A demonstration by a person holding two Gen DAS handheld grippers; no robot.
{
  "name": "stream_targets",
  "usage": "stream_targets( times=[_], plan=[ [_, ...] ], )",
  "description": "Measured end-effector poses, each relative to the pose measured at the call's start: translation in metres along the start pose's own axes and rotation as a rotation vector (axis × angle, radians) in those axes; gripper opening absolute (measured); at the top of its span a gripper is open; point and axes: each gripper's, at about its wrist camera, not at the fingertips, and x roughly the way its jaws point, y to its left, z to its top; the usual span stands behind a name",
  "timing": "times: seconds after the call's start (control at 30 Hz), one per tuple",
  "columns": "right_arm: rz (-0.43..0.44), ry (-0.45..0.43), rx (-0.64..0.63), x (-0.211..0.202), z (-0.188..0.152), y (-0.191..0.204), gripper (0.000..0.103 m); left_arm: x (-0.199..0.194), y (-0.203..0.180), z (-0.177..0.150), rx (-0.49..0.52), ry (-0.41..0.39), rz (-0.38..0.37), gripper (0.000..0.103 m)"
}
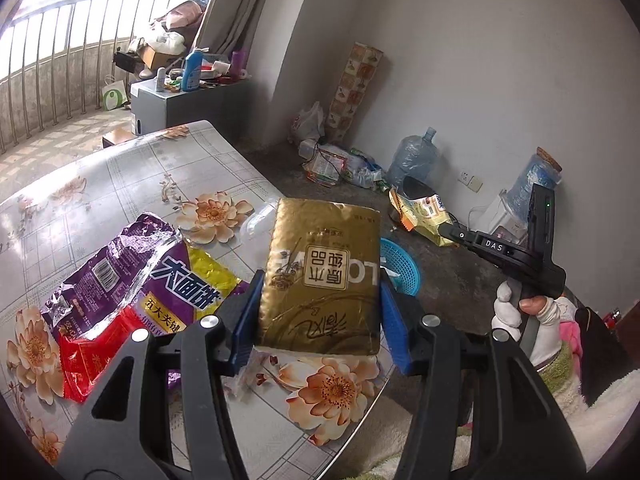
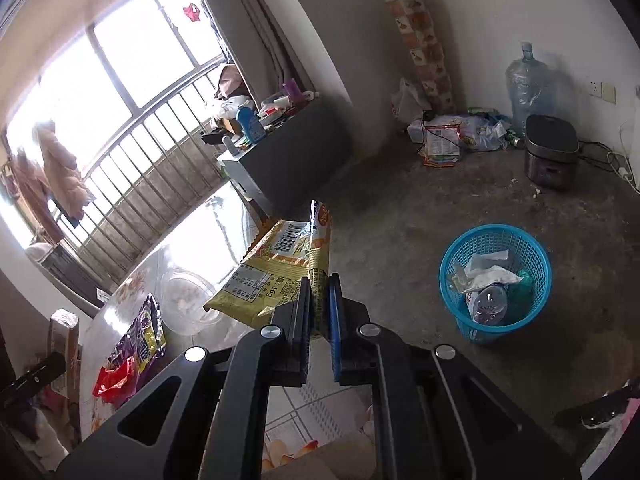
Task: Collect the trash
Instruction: 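Carry the tissue pack and yellow bag over the blue wastebasket with both tools, then open both tools to drop the tissue pack and yellow bag in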
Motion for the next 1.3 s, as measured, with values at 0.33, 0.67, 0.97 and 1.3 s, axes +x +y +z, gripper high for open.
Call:
stream_targets(
  times=[0.33,0.67,0.97,1.3],
  plan=[
    [-0.203,-0.094,0.279,-0.027,0.008,-0.123,0.009,0.108,-0.084,0.068,0.102,0.096,-0.177,0.051],
    [-0.272,0.002,0.496,0.021,-0.014,-0.216,0.009,0.279,-0.181,0.086,0.155,0.324,-0.227,0.051],
    [-0.288,0.080,0.609,0.100,0.001,-0.288,0.009,0.438,-0.203,0.073,0.130,0.497,-0.126,0.051],
    [-0.291,0.231,0.644,0.208,0.023,-0.346,0.042,0.547,-0.180,0.061,0.049,0.578,0.004,0.071]
  ],
)
